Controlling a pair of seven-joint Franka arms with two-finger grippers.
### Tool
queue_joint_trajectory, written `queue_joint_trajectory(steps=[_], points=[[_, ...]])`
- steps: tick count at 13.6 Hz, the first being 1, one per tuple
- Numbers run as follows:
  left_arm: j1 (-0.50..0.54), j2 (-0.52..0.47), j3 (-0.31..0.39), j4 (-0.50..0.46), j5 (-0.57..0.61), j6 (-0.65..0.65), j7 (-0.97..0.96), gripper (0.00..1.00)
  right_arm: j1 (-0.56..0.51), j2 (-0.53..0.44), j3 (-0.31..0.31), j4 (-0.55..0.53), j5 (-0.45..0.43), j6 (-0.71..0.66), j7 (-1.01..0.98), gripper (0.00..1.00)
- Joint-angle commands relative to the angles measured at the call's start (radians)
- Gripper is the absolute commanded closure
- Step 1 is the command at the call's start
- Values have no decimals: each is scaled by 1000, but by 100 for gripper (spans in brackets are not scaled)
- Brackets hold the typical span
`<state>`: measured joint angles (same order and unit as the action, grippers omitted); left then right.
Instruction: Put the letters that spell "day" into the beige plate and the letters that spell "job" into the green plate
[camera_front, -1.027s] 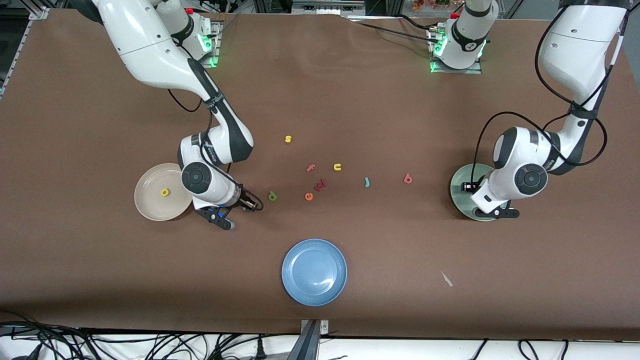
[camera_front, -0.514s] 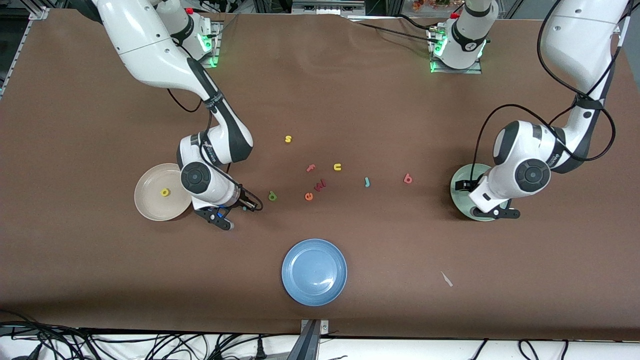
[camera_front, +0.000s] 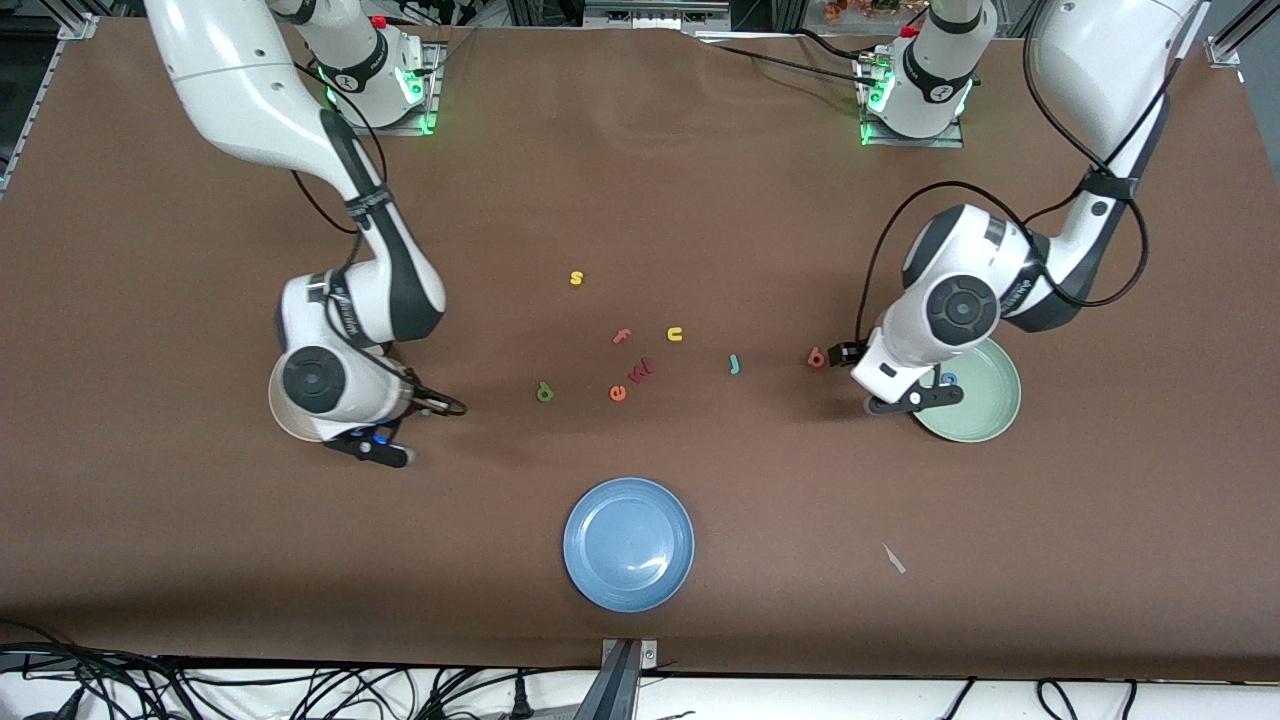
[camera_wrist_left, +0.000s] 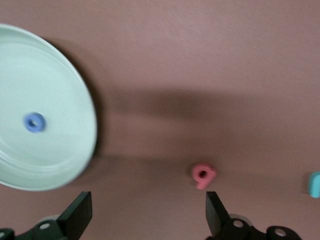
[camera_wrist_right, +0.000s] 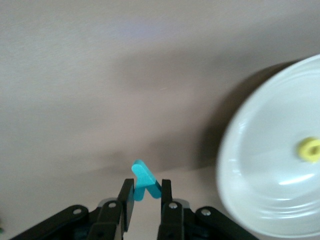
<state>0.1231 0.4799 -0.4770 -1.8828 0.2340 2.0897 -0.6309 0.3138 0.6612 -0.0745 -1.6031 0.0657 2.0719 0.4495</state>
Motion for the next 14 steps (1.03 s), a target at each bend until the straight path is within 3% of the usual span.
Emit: queue_joint_trajectory(steps=[1, 5, 7, 8, 9, 14], points=[[-20, 39, -12, 5, 10, 47, -27, 0, 4, -116, -30, -154, -18, 30, -105, 100], [-68, 72, -12, 2, 14, 114, -15, 0, 4, -227, -96, -397, -18, 233, -312, 100], [-82, 89, -11, -5, 30, 163, -1, 0, 4, -232, -134, -431, -11, 286, -472, 100], [-76, 94, -11, -9, 30, 188, 60, 0, 2, -226, -148, -431, -9, 289, -527, 56], [-66, 103, -11, -9, 30, 194, 133, 0, 1, -222, -151, -422, -9, 280, -557, 1], [-48, 118, -8, -84, 68, 282, 204, 0, 13, -187, -113, -327, 52, 220, -468, 0]])
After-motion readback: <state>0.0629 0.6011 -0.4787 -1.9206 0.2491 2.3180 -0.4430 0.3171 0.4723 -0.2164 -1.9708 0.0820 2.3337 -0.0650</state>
